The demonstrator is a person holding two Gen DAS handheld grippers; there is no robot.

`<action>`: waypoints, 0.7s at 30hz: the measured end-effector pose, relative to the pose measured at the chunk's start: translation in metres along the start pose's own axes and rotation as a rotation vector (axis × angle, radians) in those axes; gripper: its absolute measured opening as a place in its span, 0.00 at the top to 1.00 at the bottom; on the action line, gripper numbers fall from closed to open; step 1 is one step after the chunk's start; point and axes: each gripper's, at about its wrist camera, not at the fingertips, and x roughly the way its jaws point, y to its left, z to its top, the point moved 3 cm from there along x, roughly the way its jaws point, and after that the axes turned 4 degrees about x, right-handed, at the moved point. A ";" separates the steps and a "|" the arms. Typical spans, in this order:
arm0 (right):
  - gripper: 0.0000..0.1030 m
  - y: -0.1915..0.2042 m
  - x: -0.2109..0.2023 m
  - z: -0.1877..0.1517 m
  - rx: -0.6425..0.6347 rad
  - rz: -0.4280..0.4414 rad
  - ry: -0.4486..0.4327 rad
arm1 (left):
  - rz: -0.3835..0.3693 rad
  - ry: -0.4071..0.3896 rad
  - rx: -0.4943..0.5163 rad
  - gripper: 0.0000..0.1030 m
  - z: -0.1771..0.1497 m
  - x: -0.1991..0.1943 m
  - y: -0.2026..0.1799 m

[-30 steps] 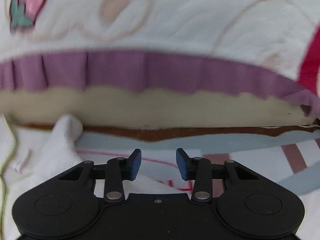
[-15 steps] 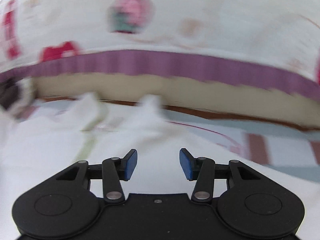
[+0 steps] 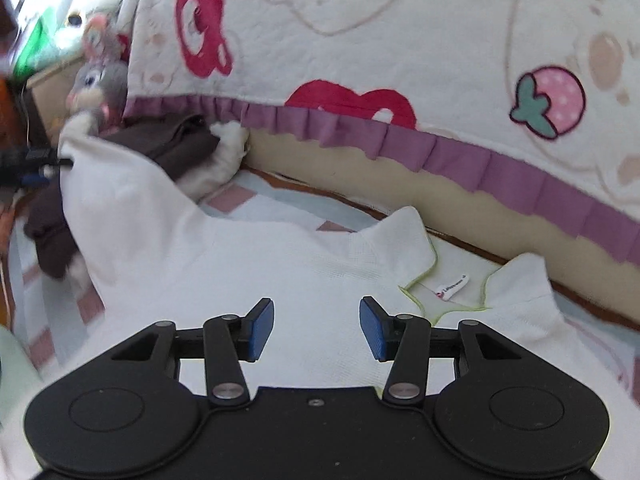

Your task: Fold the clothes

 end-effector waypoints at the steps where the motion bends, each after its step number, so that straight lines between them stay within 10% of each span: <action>1: 0.48 0.000 0.000 -0.002 -0.019 -0.009 0.011 | 0.019 -0.018 -0.014 0.34 -0.001 0.006 0.003; 3: 0.48 -0.002 0.000 -0.009 -0.050 -0.031 0.036 | 0.012 -0.050 -0.049 0.36 -0.002 0.014 0.007; 6: 0.48 -0.012 -0.003 -0.017 -0.023 -0.036 0.066 | -0.146 -0.023 -0.107 0.94 -0.001 0.017 0.006; 14: 0.48 -0.035 -0.004 -0.022 0.111 -0.025 0.056 | -0.446 -0.186 -0.007 0.95 -0.003 -0.056 -0.062; 18: 0.48 -0.036 0.002 -0.031 0.133 -0.044 0.078 | -0.620 -0.110 0.033 0.94 -0.041 -0.105 -0.119; 21: 0.48 -0.036 0.010 -0.035 0.121 -0.080 0.104 | -0.638 0.112 0.134 0.91 -0.098 -0.107 -0.157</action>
